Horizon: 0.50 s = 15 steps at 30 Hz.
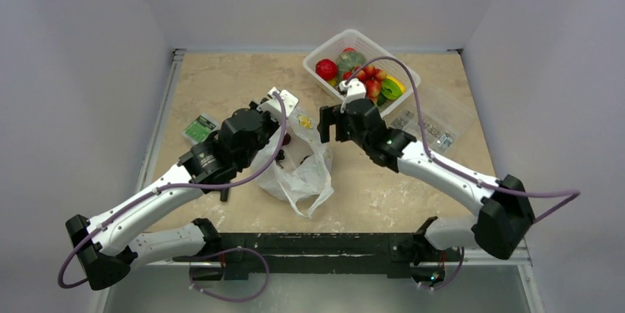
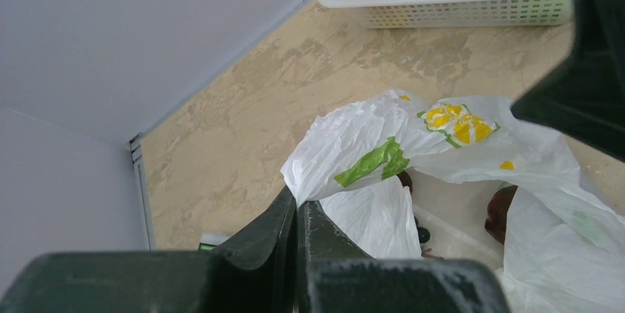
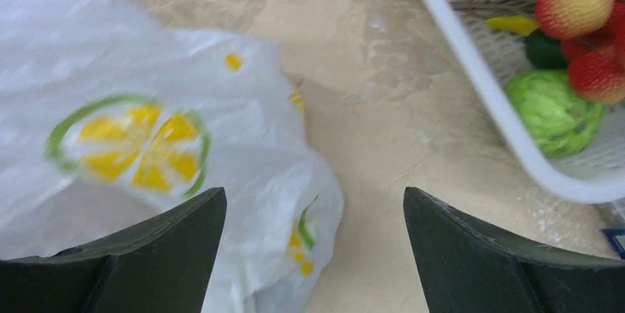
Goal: Take the fake fruits out of the plastic bag
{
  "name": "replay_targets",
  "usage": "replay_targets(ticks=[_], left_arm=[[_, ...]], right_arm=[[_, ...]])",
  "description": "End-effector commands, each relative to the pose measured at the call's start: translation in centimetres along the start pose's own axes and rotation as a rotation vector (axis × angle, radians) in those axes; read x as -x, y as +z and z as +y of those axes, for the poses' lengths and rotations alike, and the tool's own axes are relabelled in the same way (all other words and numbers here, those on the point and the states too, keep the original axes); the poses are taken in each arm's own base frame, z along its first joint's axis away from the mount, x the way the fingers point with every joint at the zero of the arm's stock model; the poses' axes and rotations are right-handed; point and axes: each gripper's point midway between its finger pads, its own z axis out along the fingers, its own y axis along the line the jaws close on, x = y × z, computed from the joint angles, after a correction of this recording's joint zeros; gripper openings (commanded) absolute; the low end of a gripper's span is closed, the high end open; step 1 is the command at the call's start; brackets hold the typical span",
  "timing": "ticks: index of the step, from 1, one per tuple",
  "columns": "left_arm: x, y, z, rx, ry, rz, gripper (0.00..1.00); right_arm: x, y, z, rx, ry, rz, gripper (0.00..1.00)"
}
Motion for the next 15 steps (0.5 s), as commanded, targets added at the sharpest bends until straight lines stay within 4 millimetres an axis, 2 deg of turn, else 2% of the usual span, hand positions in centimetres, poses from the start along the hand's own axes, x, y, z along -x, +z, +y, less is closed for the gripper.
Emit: replay_targets(ticks=[1,3,6,8,10,15], left_arm=[[1.4,-0.4,0.1,-0.003,-0.024,-0.038,0.00],[1.5,-0.4,-0.3,-0.019,-0.027,-0.043,0.00],[1.4,-0.1,-0.3,-0.013,-0.014,-0.032,0.00],[1.3,-0.2,-0.2,-0.006,-0.011,-0.029,0.00],[1.4,-0.3,-0.1,-0.005,-0.015,-0.034,0.00],[1.6,-0.7,0.4,0.012,-0.022,-0.049,0.00]], right_arm=[[-0.2,-5.0,2.0,0.085,0.000,-0.053,0.85],[-0.9,-6.7,4.3,0.187,-0.015,-0.062,0.78],[-2.3,-9.1,8.2,0.348,-0.068,-0.055,0.60],[-3.1,-9.9,9.8,0.404,-0.079,-0.050,0.48],[-4.0,-9.9,11.2,0.457,-0.075,-0.040,0.44],[-5.2,-7.8,14.7,0.510,-0.081,-0.037,0.43]])
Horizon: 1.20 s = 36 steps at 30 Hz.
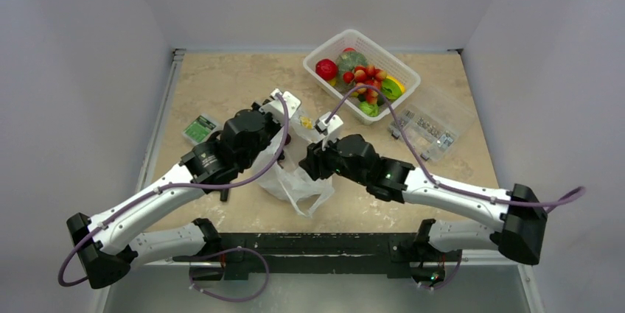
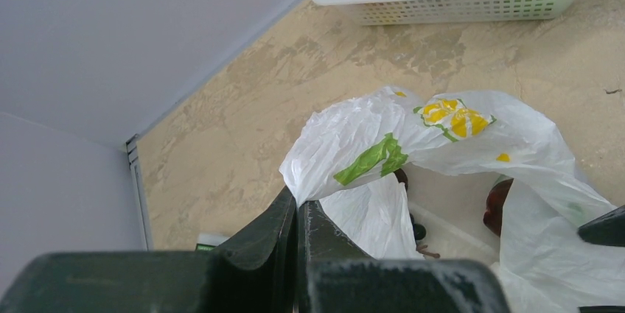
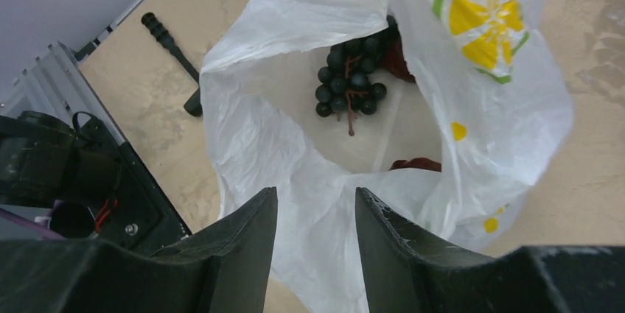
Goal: Take the fake fruits out of the plastic bag
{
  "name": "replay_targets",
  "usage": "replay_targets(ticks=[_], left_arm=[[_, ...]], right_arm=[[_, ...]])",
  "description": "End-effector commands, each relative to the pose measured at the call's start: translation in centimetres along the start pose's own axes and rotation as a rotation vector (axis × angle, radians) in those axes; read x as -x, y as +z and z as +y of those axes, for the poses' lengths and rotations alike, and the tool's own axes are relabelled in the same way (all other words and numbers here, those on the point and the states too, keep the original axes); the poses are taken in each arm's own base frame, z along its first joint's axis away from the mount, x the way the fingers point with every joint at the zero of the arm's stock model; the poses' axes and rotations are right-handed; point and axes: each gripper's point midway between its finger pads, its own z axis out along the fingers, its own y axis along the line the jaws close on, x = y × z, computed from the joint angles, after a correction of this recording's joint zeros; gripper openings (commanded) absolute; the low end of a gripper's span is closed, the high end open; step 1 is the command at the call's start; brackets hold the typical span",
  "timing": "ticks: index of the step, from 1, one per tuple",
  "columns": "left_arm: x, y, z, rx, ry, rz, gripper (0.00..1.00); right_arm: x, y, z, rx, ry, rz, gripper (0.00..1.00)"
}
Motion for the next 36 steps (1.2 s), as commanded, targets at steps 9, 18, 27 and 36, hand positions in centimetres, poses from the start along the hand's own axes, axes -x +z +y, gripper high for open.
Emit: replay_targets(ticks=[9,18,27,36], left_arm=[[2.2,-1.6,2.0,0.048,-0.037,-0.086,0.00],[2.4,-1.6,0.8,-0.006,-0.034,-0.145,0.00],[1.9,-1.0,-0.6,-0.052,-0.004,-0.137,0.00],[3.1,-3.8,-0.1,-0.109,-0.012,-0.175,0.84]], right_arm=[[-0.2,8.9,0.7,-0.114,0.003,-0.108,0.44],[-4.2,13.5,6.1,0.001,0.005,-0.083,0.45],[-8.4,15.0,9.8,0.015,-0.057,-0.048,0.48],[-5.5,12.8,7.1,-0.080,-0.056,-0.104,0.62]])
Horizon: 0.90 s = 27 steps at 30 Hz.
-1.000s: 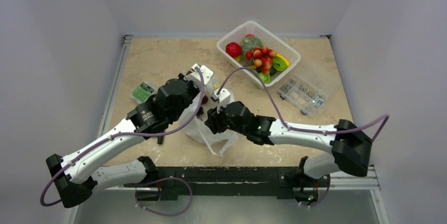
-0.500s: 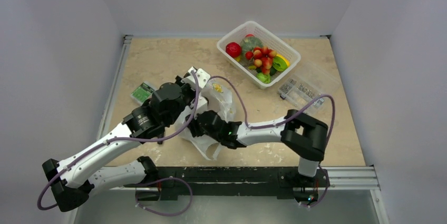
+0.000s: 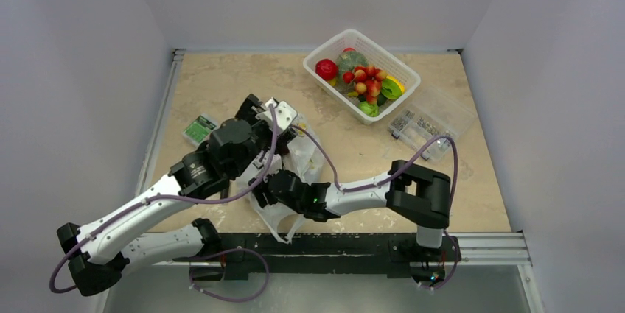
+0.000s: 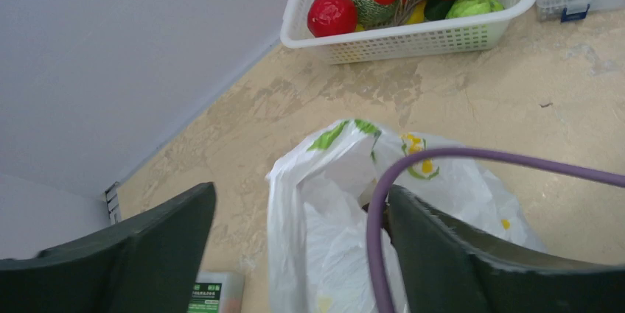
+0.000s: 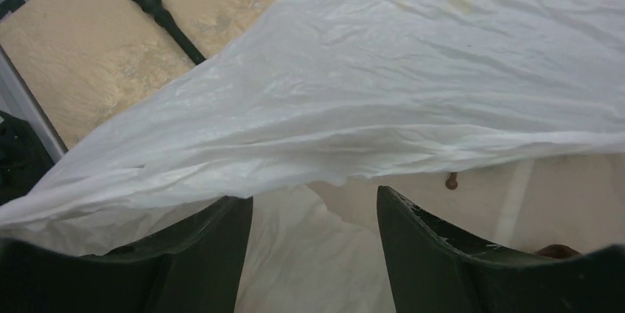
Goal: Take the fake fruits out of the plastic bag
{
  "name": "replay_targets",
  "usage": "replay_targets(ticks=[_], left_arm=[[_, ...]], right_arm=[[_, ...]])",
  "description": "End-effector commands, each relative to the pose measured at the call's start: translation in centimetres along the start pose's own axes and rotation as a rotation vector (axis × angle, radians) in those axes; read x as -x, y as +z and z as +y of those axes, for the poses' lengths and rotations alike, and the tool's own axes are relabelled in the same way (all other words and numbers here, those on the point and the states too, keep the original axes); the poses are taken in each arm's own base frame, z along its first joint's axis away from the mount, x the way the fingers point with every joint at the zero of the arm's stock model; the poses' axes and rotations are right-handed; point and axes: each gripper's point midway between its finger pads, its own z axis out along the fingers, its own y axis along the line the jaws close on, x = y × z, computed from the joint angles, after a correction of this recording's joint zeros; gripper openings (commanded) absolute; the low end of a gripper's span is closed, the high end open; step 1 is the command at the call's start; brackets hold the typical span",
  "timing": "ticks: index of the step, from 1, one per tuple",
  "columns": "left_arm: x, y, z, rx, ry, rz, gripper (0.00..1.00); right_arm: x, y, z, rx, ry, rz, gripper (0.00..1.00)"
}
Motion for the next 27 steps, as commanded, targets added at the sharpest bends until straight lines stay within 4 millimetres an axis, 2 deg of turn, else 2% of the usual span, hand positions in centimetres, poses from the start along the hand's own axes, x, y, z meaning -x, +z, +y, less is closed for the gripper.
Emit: replay_targets(ticks=[1,2,4,7,11,14,15,18,20,22,24,27], left_arm=[[2.1,-2.8,1.2,-0.032,-0.025,-0.045,0.96],[3.0,-3.7,2.0,-0.029,-0.051,-0.053,0.99],[3.2,-5.7,3.3,-0.015,-0.085,-0.027,1.00],[2.2,-9.2,4.9,0.001,-0.166,0.020,1.00],[-1.4,-13.7,5.5,0.017,-0.364,0.079,0.98],[-4.8,-15.2,4.1,0.012,-0.524,0.134,0.92],[-5.8,-15.1,3.4,0.012,-0.562,0.157,0.86],[-7.6,-13.6,1.2,-0.002,-0.621,0.211,0.80],[-8.2,-12.0,-0.1,-0.003,-0.613,0.261,0.82],[-9.1,-10.7,-0.5,0.038,-0.593,0.318,0.87],[-9.0,-9.6,-0.8,0.048,-0.574,0.342,0.88],[-7.6,-8.1,-2.6,-0.047,-0.552,0.317,0.88]], right_arm=[[5.1,-1.4,-2.2,-0.076,0.076,-0.124,0.62],[5.1,-1.5,-2.6,-0.082,0.084,-0.116,0.62],[5.1,-1.6,-3.5,-0.105,0.100,-0.106,0.62],[5.3,-2.0,-4.4,-0.115,0.123,-0.106,0.64],[5.3,-2.1,-5.6,-0.131,0.141,-0.092,0.65],[5.2,-2.1,-6.5,-0.142,0.162,-0.085,0.65],[5.1,-2.1,-6.5,-0.141,0.168,-0.084,0.63],[5.0,-2.3,-6.2,-0.120,0.184,-0.077,0.62],[4.9,-2.4,-5.9,-0.103,0.200,-0.073,0.57],[4.8,-2.7,-6.0,-0.104,0.209,-0.072,0.52],[4.7,-3.1,-6.1,-0.104,0.218,-0.078,0.41],[4.6,-3.6,-6.0,-0.088,0.239,-0.075,0.24]])
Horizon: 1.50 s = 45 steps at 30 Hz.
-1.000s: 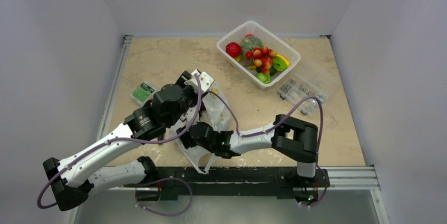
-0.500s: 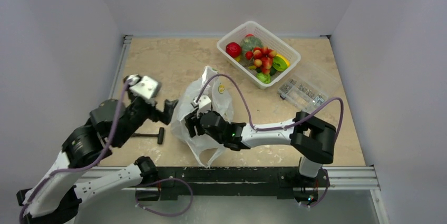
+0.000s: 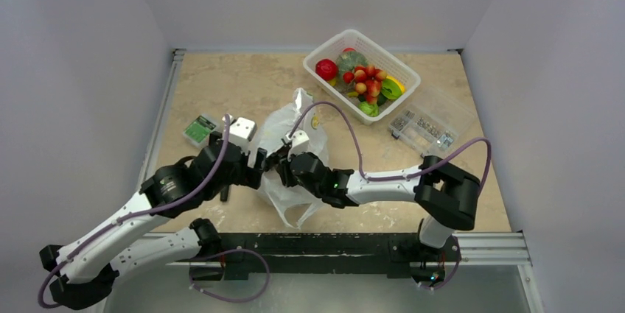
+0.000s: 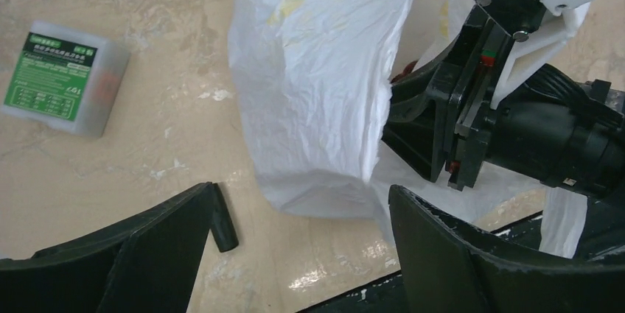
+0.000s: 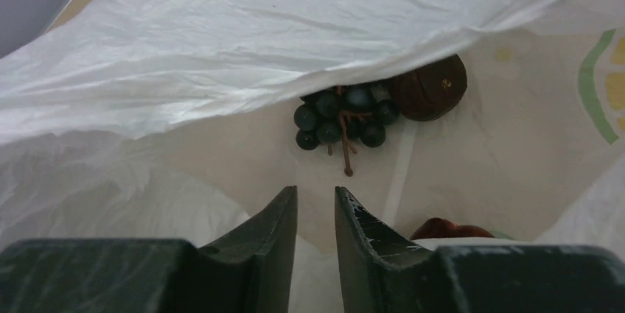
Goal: Take the fake fruits out of the plastic bag
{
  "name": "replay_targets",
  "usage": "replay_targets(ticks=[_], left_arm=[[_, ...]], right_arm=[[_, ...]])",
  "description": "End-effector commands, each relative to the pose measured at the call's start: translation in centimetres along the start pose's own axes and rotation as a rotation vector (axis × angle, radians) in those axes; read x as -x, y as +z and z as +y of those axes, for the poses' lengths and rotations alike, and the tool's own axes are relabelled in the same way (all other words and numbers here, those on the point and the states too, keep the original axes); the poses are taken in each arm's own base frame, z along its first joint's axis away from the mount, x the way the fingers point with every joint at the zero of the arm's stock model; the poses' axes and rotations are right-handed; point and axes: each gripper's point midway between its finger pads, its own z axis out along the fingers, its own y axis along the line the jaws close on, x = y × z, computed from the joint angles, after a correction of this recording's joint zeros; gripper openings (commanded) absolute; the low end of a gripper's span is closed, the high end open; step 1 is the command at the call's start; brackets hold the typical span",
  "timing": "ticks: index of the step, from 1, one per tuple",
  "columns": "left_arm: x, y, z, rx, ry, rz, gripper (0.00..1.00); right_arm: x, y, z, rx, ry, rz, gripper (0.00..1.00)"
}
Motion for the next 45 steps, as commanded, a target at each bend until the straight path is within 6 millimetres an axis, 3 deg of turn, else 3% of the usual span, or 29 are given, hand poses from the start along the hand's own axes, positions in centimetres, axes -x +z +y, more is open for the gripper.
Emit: replay_targets(ticks=[1,4,6,10,11,13,14,19,27,32,37,42,45], left_arm=[[2.3,0.7,-2.6,-0.095,-0.038,-0.055,0.90],[2.0,1.9,-2.2,-0.038,-0.023,-0.032,0.89],[1.7,2.7,-1.3,0.038,-0.002,-0.004,0.75],[-0.5,4.9,0.6,0.186,0.049,0.114,0.61],[-1.4,5.3,1.0,0.216,0.046,0.153,0.51],[-3.3,6.0,2.2,0.279,0.004,0.210,0.10],[-3.7,6.1,2.6,0.301,-0.026,0.209,0.00],[-6.2,6.5,4.0,0.352,-0.139,0.180,0.00],[-5.7,6.2,2.2,0.245,-0.251,0.136,0.00],[-4.2,5.6,1.6,0.191,-0.157,0.151,0.00],[-4.2,5.8,2.2,0.197,-0.032,0.166,0.00],[-4.6,6.2,1.6,0.152,-0.013,0.167,0.00],[-4.6,6.0,2.1,0.179,-0.019,0.160,0.00]], right_arm=[[2.0,-1.5,1.1,0.053,0.078,-0.048,0.22],[2.4,-2.0,1.2,0.069,0.088,-0.059,0.21],[2.8,-2.4,1.2,0.076,0.086,-0.070,0.21],[2.8,-2.3,1.3,0.083,0.075,-0.080,0.23],[3.0,-2.1,1.1,0.071,0.065,-0.088,0.24],[3.1,-1.5,1.1,0.058,0.041,-0.096,0.27],[3.3,-1.3,1.1,0.054,0.029,-0.101,0.29],[3.5,0.8,0.9,0.018,-0.053,-0.102,0.38],[3.9,3.7,1.6,0.004,-0.121,-0.108,0.50],[3.7,6.2,1.7,-0.009,-0.127,-0.089,0.67],[2.8,8.7,1.7,-0.022,-0.101,-0.072,0.87],[0.2,10.8,0.8,-0.089,-0.096,-0.022,0.87],[-1.0,11.3,-0.4,-0.142,-0.119,-0.011,0.80]])
